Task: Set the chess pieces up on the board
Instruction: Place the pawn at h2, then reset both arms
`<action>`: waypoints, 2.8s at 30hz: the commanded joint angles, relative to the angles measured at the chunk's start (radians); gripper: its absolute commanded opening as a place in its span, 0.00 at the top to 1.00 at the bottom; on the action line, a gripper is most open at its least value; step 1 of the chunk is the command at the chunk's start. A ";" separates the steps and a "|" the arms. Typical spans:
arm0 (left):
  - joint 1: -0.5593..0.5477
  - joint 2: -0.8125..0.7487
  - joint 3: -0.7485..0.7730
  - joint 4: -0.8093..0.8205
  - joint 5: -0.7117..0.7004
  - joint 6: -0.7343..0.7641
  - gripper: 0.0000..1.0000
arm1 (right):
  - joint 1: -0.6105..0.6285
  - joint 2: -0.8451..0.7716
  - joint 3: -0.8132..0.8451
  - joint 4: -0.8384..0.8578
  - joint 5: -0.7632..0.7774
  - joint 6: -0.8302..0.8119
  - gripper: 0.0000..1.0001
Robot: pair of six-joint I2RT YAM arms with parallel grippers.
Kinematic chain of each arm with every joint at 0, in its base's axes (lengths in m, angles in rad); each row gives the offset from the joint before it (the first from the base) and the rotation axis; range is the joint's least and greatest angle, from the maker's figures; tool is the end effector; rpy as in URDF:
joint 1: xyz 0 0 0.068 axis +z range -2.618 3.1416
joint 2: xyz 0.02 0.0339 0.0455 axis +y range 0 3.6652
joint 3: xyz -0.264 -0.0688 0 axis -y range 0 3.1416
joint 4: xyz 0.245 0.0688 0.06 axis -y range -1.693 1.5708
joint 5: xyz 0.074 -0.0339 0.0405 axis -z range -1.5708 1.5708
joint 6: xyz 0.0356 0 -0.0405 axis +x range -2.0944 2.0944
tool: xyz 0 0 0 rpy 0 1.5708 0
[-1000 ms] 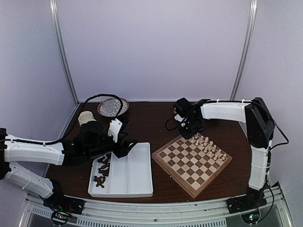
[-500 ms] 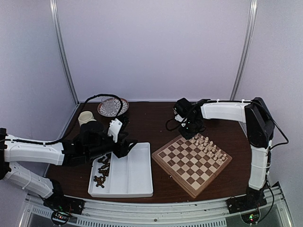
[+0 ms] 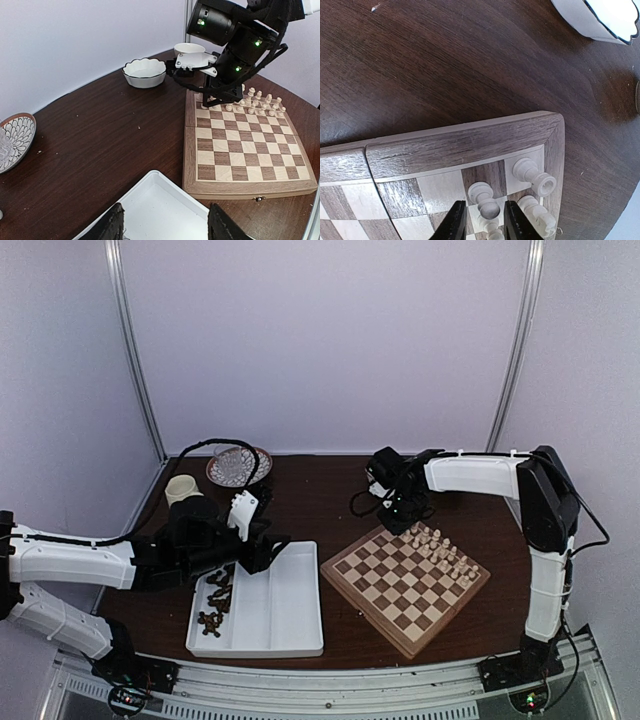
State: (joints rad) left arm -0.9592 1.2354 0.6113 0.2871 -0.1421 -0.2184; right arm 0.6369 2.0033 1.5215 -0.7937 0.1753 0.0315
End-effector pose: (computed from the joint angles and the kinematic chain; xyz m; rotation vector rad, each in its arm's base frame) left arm 0.1592 -0.2182 0.2322 0.6165 1.8604 -0.6551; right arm 0.3311 0.2372 0.1885 -0.8010 2.6879 -0.0960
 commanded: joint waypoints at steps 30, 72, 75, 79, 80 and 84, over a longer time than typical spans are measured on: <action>0.000 -0.031 -0.008 0.028 -0.010 0.002 0.18 | 0.033 -0.942 -0.902 1.099 0.409 -0.095 0.00; 0.533 0.038 -0.214 0.365 -0.400 0.229 0.02 | -0.672 -0.573 -1.068 1.501 -0.173 -0.017 0.04; 0.560 0.026 -0.217 0.358 -0.368 0.230 0.02 | -0.672 -0.450 -1.138 1.741 -0.171 -0.016 0.04; 0.578 0.034 -0.213 0.354 -0.367 0.274 0.02 | -0.672 -0.449 -1.143 1.753 -0.195 -0.018 0.03; 0.583 0.044 -0.209 0.351 -0.375 0.288 0.02 | -0.672 -0.441 -1.150 1.780 -0.200 -0.018 0.02; 0.635 0.111 -0.204 0.369 -0.338 0.346 0.02 | -0.672 -0.442 -1.149 1.779 -0.200 -0.018 0.00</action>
State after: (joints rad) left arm -0.3725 1.2877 0.3981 0.6025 -0.5209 0.0475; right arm -0.0334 1.5654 0.3748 0.8944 -0.0021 0.0212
